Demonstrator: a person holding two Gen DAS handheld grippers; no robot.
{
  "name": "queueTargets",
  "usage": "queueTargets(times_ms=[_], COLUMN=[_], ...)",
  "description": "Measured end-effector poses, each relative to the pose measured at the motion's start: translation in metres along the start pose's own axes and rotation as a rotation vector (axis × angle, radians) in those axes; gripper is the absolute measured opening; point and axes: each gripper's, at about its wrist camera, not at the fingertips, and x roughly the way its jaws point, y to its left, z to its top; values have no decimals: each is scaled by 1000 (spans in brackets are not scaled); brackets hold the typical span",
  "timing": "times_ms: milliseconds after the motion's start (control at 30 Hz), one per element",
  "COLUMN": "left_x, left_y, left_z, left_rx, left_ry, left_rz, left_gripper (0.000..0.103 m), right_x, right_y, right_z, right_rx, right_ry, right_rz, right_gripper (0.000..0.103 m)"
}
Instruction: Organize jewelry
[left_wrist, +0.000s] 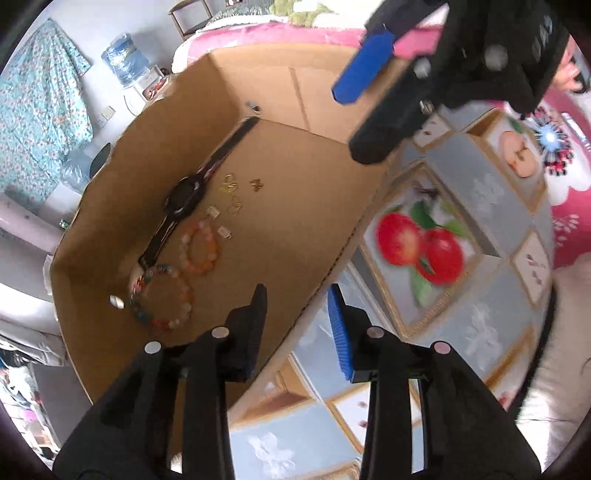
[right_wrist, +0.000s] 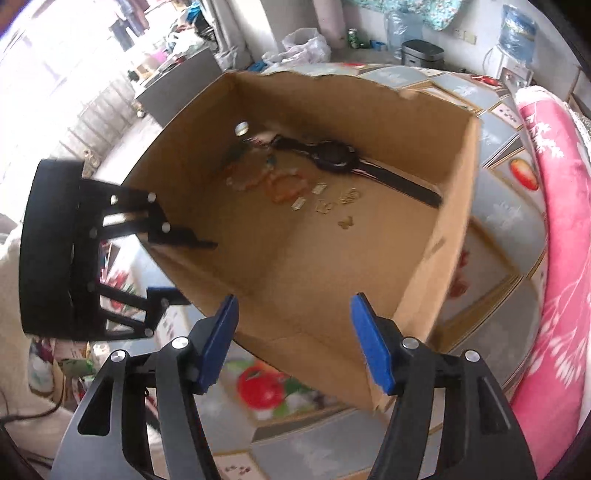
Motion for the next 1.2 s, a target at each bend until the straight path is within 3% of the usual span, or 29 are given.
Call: queueTargets(times_ms=[333,433,700,767,867,900,967,1067,1200], left_x=[-28,-30,-28,-34,-53,-67,-83,-97,-88], left_y=[-31,-35,-30,-25,-22,-23,-27,-43,-55], left_z=[-15,-14,-4,-5,-11,-17,-24,-39,-50], left_rx=[-87,-118,-210,-272,-350,-400,-453,-557,-627], left_ry=[-103,-109,-139,-167,-261,-339,-433,-564,-634], left_rz=[-50,-36,-83,-105,-121,-120,-82,160,271], left_gripper=[35,35,33,33,33,33,34,36,37], right_x=[-1,0,-2,-8,-32,-41,-54,-56,-30], right_y=[16,14,10,10,17,21,28,34,34], right_z=[-7,-7,-12,-12,-22,-29,-45,-69,-80], right_rx=[-82,-75,-73,-84,-87,-75,-45,18,29], right_ry=[-1,-7,-30,-65,-208,-291,-429,-599,-658], right_rz=[-99,-105,-108,-129,-211,-260,-270,-191,-46], right_gripper=[63,63,63,63,63,63,66,70,73])
